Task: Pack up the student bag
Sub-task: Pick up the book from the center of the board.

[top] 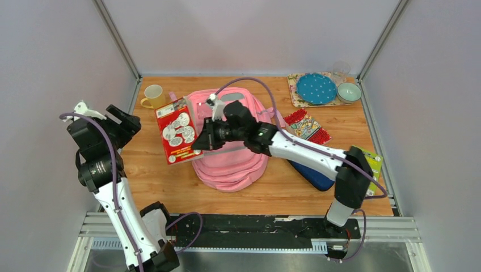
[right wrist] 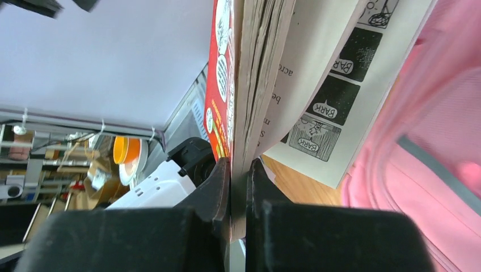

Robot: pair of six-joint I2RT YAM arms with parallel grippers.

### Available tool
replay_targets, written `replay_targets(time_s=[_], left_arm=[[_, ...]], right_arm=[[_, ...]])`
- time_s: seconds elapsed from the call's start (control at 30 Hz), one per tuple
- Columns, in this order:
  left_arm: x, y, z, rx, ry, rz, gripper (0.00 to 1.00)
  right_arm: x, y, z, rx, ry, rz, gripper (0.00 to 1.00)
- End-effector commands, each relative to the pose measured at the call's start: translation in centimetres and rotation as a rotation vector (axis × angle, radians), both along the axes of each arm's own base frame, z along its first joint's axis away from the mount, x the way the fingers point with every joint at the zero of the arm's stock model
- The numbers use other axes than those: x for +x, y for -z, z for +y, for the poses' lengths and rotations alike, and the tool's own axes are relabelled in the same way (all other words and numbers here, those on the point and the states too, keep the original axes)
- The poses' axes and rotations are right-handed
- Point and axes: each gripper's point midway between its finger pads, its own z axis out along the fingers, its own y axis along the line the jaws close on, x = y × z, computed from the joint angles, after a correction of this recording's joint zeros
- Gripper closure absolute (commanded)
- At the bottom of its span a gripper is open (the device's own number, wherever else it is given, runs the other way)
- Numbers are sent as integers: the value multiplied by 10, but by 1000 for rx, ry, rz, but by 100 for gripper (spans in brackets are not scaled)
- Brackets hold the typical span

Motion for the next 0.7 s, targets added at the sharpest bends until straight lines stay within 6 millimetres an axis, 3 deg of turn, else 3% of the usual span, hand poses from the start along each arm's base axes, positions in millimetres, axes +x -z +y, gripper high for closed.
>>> replay_targets(time_s=[0.0,0.03,0.07,0.1,0.13,0.17,0.2,0.27,0.3,0.33,0.4,0.47,0.53,0.57,0.67], left_arm=[[19,-2,-43,-44,276,-86,18],[22,1,-54,-74,336,-109,18],[27,-11,-75,-129,463,-196,17],[28,12,-88,-205,536,-192,16],[28,13,-108,-248,645,-228,16],[25,0,-128,-295,785,-302,16],[23,15,-138,-358,839,-286,16],[16,12,-159,-378,951,-327,16],[14,20,-164,-384,960,-324,16],[7,18,-175,-357,993,-344,16],[7,25,-184,-307,997,-361,16],[-3,26,-207,-294,1067,-375,16],[-13,32,-227,-297,1139,-384,16],[-12,33,-227,-297,1137,-387,15],[-26,33,-246,-332,1227,-418,15]], right_arm=[[20,-50,-50,96,150,-154,100],[24,-50,-62,93,182,-160,100],[20,-71,-80,130,215,-188,100],[18,-51,-93,94,235,-169,100],[20,-54,-106,101,266,-169,100],[16,-66,-123,129,298,-177,100],[13,-67,-134,135,317,-174,100],[10,-45,-154,97,357,-141,100],[1,-57,-167,139,370,-148,100],[-2,-37,-175,111,383,-122,100],[-13,-42,-188,152,399,-103,100],[-22,-30,-194,154,391,-70,100],[-31,-35,-201,188,385,-56,100],[-34,-27,-203,178,384,-39,100],[-45,-33,-208,219,368,-25,100]])
